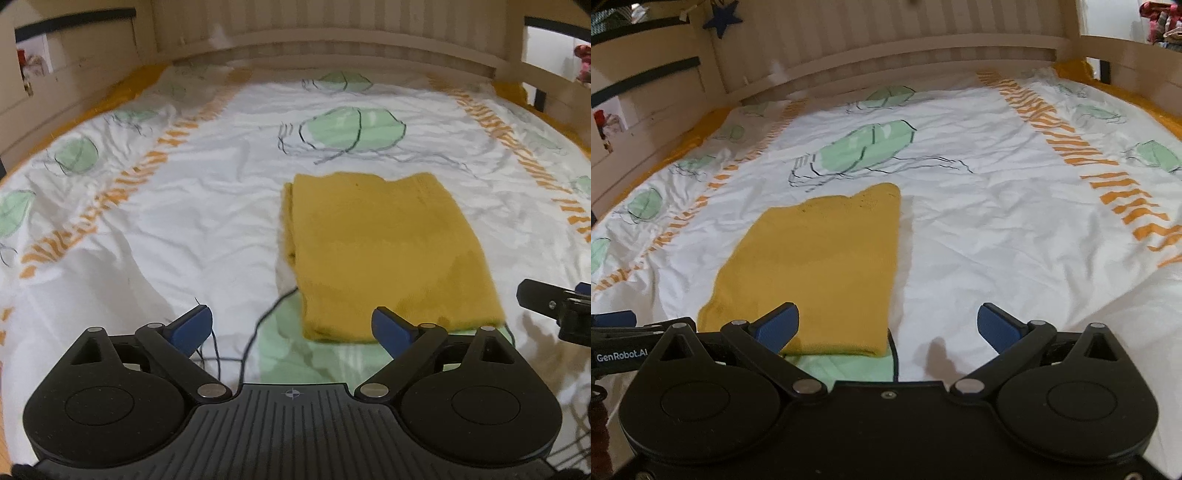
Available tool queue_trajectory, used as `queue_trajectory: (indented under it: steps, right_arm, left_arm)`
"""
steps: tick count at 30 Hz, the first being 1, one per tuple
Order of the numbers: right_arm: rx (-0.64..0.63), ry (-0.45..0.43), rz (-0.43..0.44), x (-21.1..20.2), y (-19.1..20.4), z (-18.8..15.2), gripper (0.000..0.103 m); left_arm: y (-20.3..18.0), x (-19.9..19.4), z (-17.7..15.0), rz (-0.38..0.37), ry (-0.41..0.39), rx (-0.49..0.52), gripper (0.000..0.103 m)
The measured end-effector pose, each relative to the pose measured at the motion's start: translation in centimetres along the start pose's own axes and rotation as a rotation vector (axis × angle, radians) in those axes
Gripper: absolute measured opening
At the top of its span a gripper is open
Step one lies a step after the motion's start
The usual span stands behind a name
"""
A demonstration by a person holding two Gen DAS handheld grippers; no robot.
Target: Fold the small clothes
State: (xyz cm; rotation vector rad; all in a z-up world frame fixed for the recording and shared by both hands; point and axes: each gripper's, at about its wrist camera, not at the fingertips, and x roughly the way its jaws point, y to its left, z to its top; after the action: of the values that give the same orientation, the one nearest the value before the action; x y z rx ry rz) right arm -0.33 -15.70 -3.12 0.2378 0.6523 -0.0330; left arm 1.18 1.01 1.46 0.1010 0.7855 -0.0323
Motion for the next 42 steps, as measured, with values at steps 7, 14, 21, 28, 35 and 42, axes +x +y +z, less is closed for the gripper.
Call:
queue_trajectory:
  steps: [7,14,21,28,35,42]
  right_arm:
    - [0.001,0.035,0.016,-0.1,0.0,-0.3,0.103]
    - [0.007,0.048,0.031,0.2,-0.1,-0.6,0.103]
    - [0.008,0.062,0.036,0.5,-0.1,-0.8,0.103]
    - [0.005,0.068,0.037,0.5,0.0,-0.9,0.103]
    - [0.009,0.071,0.042,0.6,0.0,-0.9,0.103]
    - [0.01,0.076,0.044,0.8,0.2,-1.1,0.103]
  left_arm:
    - [0.1,0.2,-0.9,-0.027,0.065,-0.011,0.093]
    - [0.4,0.5,-1.3,-0.03,0.101,-0.025,0.093]
    - [0.3,0.6,-1.5,-0.034,0.119,-0.024,0.093]
    - [0.1,0.7,-1.5,-0.035,0.128,-0.026,0.093]
    - [0.0,0.8,-1.4,-0.034,0.135,-0.023,0.093]
    - [-0.2,0.8,-1.5,-0.034,0.138,-0.022,0.093]
